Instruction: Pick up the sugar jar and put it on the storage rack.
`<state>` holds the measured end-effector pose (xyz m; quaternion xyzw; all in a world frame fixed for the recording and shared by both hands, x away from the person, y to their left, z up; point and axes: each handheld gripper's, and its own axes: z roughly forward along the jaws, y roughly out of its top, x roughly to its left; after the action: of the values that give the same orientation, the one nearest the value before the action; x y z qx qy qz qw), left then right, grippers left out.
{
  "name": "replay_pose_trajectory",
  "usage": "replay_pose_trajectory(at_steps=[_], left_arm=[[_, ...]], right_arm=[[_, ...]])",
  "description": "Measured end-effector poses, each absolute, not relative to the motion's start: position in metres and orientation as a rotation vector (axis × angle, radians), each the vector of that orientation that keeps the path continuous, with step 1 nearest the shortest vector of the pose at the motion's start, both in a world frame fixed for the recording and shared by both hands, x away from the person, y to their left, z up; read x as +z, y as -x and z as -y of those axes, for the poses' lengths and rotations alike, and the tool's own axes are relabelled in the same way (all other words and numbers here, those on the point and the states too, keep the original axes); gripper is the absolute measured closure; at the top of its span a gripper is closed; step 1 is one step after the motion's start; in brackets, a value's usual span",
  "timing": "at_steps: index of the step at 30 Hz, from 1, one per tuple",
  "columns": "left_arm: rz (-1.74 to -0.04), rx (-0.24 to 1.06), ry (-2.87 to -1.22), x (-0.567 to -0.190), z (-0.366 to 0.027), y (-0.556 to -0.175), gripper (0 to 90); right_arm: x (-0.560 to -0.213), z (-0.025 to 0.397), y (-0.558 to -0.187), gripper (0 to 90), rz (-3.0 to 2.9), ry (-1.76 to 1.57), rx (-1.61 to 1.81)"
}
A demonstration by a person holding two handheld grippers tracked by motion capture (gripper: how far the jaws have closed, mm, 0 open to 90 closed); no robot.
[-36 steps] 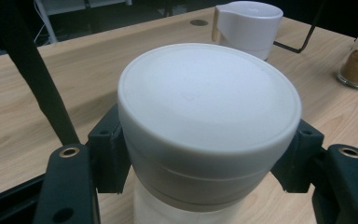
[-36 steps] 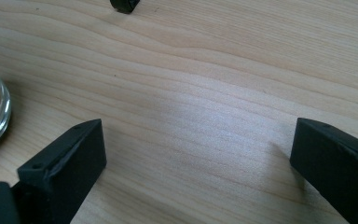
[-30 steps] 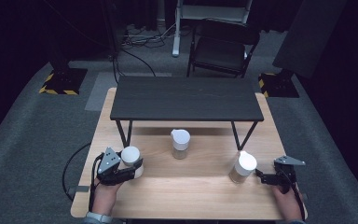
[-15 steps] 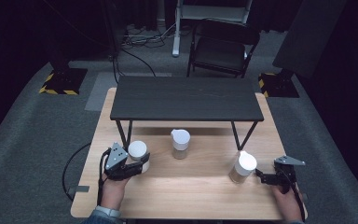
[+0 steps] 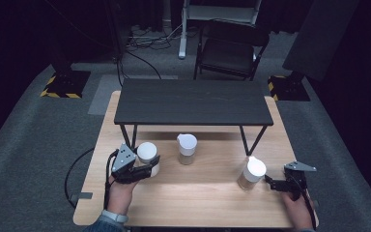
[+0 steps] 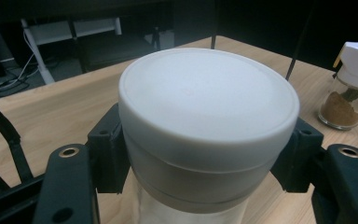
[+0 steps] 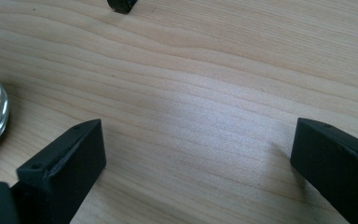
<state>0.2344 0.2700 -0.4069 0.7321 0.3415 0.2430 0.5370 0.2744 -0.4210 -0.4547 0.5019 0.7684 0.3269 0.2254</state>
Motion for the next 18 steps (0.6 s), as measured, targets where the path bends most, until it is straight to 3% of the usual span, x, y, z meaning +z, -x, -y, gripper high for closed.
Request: replay_pose_trajectory(at_steps=[18], left_arm=[[-0.805, 0.579, -1.733, -0.388, -0.267, -0.242, 33.4]], right_arm=[[-0.455, 0.421, -0.274, 3.0, -2.119, -1.385, 0.902]])
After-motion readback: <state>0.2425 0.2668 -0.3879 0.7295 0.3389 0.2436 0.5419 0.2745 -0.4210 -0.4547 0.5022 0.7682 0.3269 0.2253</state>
